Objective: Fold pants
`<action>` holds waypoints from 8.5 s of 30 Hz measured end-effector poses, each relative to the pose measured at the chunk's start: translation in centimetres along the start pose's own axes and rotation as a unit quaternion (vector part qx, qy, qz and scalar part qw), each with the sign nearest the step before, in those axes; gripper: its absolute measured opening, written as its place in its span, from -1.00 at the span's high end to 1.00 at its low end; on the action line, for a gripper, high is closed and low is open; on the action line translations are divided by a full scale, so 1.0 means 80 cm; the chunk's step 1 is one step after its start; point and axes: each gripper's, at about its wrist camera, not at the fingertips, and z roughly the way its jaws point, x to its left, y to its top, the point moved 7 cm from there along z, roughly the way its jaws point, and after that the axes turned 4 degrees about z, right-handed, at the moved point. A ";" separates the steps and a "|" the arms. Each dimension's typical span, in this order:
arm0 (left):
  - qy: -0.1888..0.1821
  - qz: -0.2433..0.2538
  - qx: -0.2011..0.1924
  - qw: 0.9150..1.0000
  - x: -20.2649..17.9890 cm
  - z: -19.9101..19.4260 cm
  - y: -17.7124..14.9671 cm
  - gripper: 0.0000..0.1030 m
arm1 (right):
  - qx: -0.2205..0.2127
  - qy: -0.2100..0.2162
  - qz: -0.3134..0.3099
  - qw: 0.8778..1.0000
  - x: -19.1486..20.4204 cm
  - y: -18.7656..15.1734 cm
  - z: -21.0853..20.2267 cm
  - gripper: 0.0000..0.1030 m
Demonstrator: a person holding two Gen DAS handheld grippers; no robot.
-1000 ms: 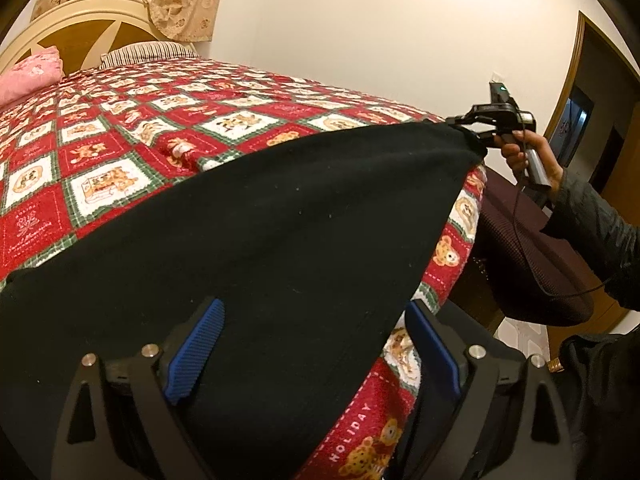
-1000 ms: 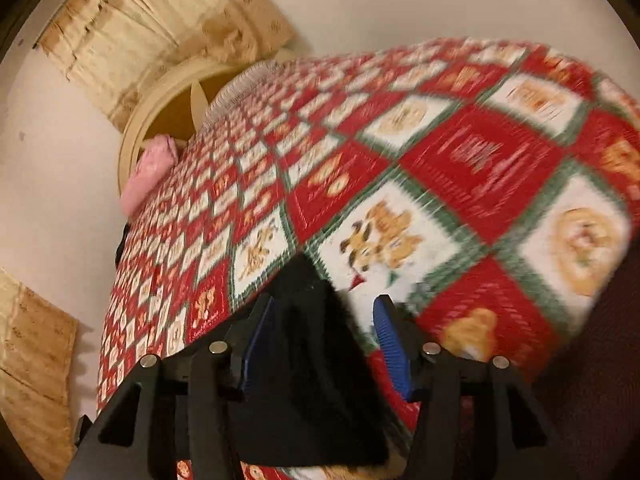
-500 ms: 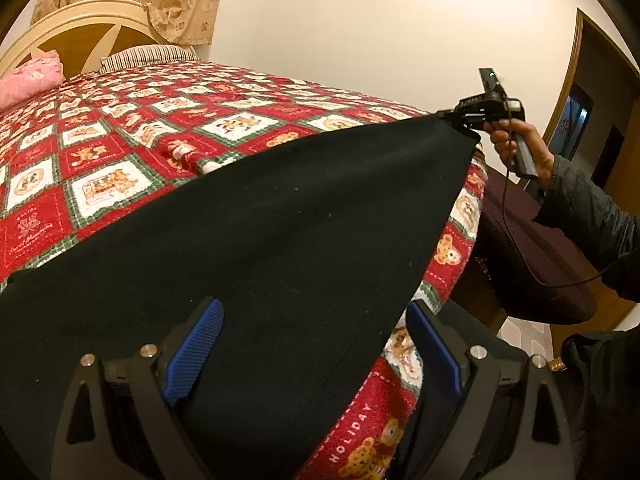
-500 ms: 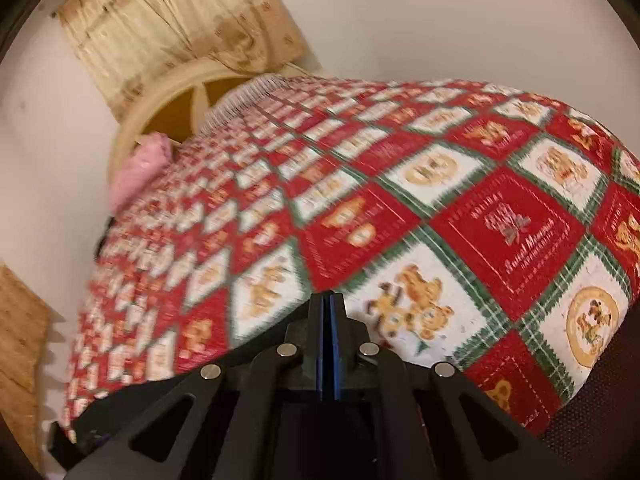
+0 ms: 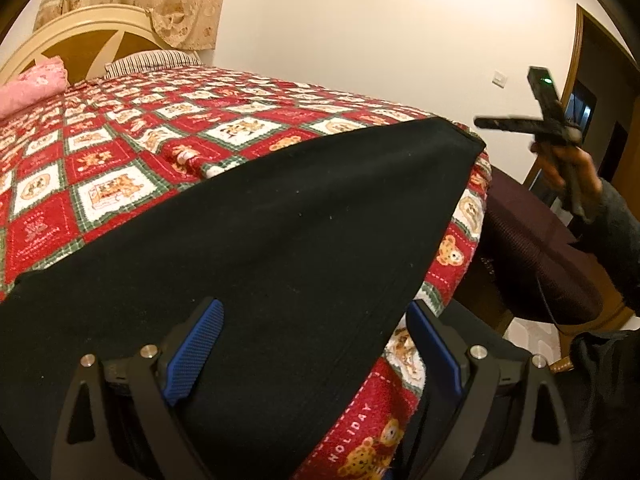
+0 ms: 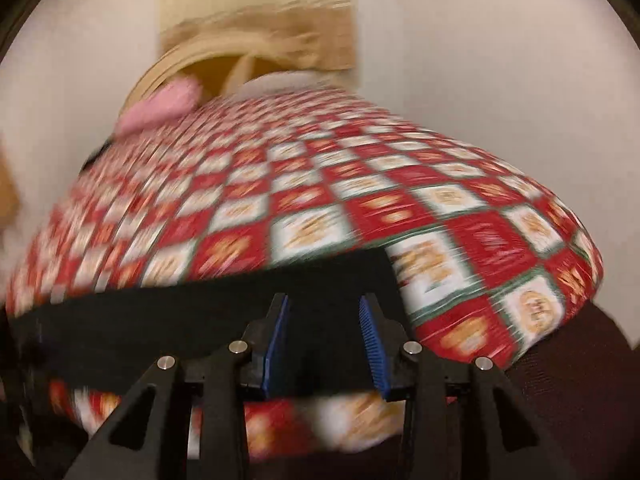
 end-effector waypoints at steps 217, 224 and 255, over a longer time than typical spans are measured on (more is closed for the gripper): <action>0.106 -0.129 -0.050 0.985 0.071 -0.073 -0.036 -1.00 | 0.023 0.193 -0.134 0.972 0.371 -0.039 0.032 0.79; 0.089 -0.137 -0.046 0.986 0.067 -0.065 -0.029 -1.00 | 0.092 0.226 -0.152 0.958 0.382 -0.095 0.072 0.14; -0.007 -0.179 0.008 0.984 -0.001 0.060 0.068 0.28 | -0.062 0.271 -0.003 0.960 0.224 -0.055 0.019 0.00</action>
